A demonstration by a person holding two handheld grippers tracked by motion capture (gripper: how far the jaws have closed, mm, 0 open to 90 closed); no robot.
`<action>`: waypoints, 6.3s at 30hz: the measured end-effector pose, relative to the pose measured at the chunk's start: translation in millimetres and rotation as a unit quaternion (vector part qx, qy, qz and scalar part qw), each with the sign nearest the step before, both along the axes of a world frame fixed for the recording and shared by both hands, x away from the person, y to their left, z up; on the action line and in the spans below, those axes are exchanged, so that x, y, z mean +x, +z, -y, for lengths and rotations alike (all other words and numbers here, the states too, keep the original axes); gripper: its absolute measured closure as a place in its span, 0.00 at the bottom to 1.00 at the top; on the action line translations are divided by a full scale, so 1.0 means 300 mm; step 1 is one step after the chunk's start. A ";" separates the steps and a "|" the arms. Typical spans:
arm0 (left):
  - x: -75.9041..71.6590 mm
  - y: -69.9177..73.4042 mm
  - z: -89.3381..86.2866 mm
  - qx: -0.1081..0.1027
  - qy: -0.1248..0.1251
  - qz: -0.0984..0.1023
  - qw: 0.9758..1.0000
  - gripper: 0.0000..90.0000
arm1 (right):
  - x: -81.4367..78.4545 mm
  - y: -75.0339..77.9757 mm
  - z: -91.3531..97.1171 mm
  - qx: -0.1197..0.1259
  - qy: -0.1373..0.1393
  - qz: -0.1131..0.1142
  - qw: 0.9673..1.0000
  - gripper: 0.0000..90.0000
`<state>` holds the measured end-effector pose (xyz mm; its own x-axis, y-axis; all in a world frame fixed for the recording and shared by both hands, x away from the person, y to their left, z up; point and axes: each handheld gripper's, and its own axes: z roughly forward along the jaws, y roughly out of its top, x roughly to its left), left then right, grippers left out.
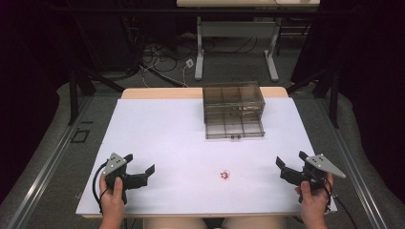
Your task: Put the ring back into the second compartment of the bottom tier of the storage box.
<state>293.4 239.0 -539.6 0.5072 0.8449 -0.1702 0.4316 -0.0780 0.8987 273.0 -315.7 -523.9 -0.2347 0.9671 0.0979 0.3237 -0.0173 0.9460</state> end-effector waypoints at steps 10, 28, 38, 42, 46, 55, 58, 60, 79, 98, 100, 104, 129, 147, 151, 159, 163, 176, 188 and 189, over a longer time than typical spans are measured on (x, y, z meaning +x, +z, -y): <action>-0.010 -0.001 -0.003 0.005 -0.003 -0.008 1.000 0.01 | 0.015 0.004 -0.057 0.001 0.043 -0.007 0.999 0.01; -0.035 0.006 -0.007 0.011 -0.007 -0.003 1.000 0.01 | 0.036 0.026 -0.167 -0.028 0.088 -0.027 0.995 0.06; -0.030 0.003 -0.002 0.011 -0.008 -0.005 1.000 0.01 | 0.040 0.034 -0.203 -0.029 0.105 -0.036 0.993 0.11; -0.030 0.002 -0.004 0.012 -0.007 -0.005 1.000 0.01 | 0.042 0.034 -0.219 -0.030 0.113 -0.037 0.992 0.13; -0.031 0.001 -0.005 0.012 -0.006 -0.006 1.000 0.01 | 0.046 0.040 -0.243 -0.035 0.119 -0.046 0.991 0.16; -0.032 0.001 -0.005 0.012 -0.008 -0.007 1.000 0.01 | 0.058 0.051 -0.282 -0.040 0.139 -0.045 0.988 0.17; -0.032 0.001 -0.005 0.013 -0.008 -0.007 1.000 0.01 | 0.061 0.052 -0.291 -0.043 0.145 -0.047 0.987 0.17; -0.031 0.001 -0.005 0.013 -0.009 -0.008 1.000 0.01 | 0.063 0.051 -0.303 -0.044 0.150 -0.044 0.987 0.17; -0.032 0.002 -0.005 0.014 -0.010 -0.007 1.000 0.01 | 0.080 0.042 -0.408 -0.058 0.214 -0.053 0.974 0.34; -0.031 0.000 -0.005 0.015 -0.010 -0.010 1.000 0.01 | 0.094 0.013 -0.468 -0.079 0.228 -0.085 0.967 0.35; -0.031 0.000 -0.005 0.015 -0.010 -0.011 1.000 0.01 | 0.097 0.008 -0.472 -0.079 0.229 -0.092 0.966 0.35; -0.031 0.000 -0.005 0.016 -0.010 -0.011 1.000 0.01 | 0.103 -0.001 -0.482 -0.076 0.232 -0.103 0.964 0.35; -0.029 -0.001 -0.005 0.017 -0.010 -0.012 1.000 0.01 | 0.139 -0.054 -0.521 -0.074 0.262 -0.184 0.945 0.54; -0.027 -0.004 -0.005 0.015 -0.011 -0.015 1.000 0.01 | 0.148 -0.074 -0.534 -0.096 0.263 -0.214 0.936 0.64; -0.028 -0.005 -0.006 0.014 -0.010 -0.017 1.000 0.01 | 0.152 -0.082 -0.535 -0.098 0.266 -0.216 0.934 0.65; -0.027 -0.006 -0.006 0.013 -0.009 -0.018 1.000 0.01 | 0.158 -0.091 -0.537 -0.101 0.265 -0.225 0.932 0.70; -0.026 -0.006 -0.006 0.014 -0.010 -0.018 1.000 0.01 | 0.159 -0.094 -0.541 -0.101 0.261 -0.226 0.933 0.72; -0.027 -0.005 -0.006 0.014 -0.010 -0.018 1.000 0.01 | 0.159 -0.093 -0.539 -0.109 0.268 -0.229 0.929 0.80; -0.027 -0.005 -0.006 0.016 -0.010 -0.017 1.000 0.01 | 0.155 -0.094 -0.541 -0.105 0.270 -0.220 0.932 0.81; -0.027 -0.004 -0.006 0.016 -0.011 -0.017 1.000 0.01 | 0.154 -0.091 -0.540 -0.107 0.271 -0.223 0.930 0.81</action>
